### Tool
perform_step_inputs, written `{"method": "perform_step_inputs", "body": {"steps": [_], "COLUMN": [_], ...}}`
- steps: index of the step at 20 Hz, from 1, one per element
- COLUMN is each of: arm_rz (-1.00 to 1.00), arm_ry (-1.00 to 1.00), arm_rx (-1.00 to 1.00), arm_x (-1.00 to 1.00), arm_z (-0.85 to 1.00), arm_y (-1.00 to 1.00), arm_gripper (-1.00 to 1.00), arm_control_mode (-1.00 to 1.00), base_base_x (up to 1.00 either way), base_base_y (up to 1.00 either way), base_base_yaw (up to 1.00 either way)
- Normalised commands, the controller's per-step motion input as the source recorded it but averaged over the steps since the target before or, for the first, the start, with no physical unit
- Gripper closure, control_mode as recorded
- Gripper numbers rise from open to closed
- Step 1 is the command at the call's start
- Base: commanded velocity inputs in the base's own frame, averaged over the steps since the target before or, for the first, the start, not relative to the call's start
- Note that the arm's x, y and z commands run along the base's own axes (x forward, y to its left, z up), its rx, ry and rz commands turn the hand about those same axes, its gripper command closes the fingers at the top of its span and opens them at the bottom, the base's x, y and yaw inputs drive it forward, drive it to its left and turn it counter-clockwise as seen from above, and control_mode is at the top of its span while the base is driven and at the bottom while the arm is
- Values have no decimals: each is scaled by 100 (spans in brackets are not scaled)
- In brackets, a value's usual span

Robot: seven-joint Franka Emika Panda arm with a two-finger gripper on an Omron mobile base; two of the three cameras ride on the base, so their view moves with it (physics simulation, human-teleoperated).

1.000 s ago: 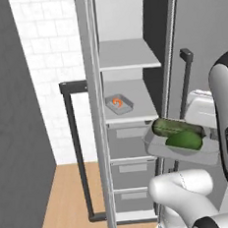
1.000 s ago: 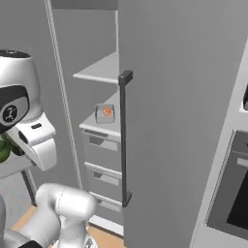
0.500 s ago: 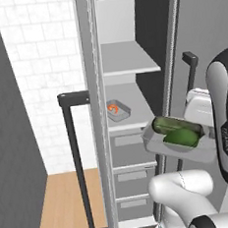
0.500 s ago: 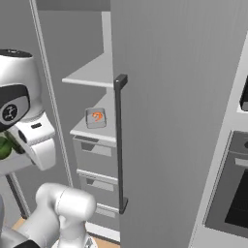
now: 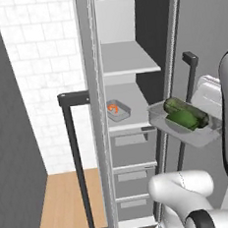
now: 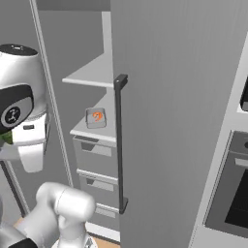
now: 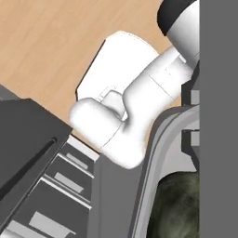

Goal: Take the meat container that has the shrimp and place it on the second highest rack of the freezer. Then take the vegetable container that has the avocado and cucumber and place it on the highest rack of the freezer.

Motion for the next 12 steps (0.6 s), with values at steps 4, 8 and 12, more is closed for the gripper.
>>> {"method": "perform_step_inputs", "body": {"steps": [4,8,12], "arm_rz": [-51,-43,-32], "arm_ry": [-9,-18,-7], "arm_rx": [0,0,0], "arm_x": [40,54,95], "arm_z": [39,59,58], "arm_y": [9,14,0], "arm_gripper": [100,100,100], "arm_control_mode": [-100,-100,-100], "base_base_x": [0,0,0], "base_base_y": [0,0,0], "base_base_yaw": [0,0,0]}}
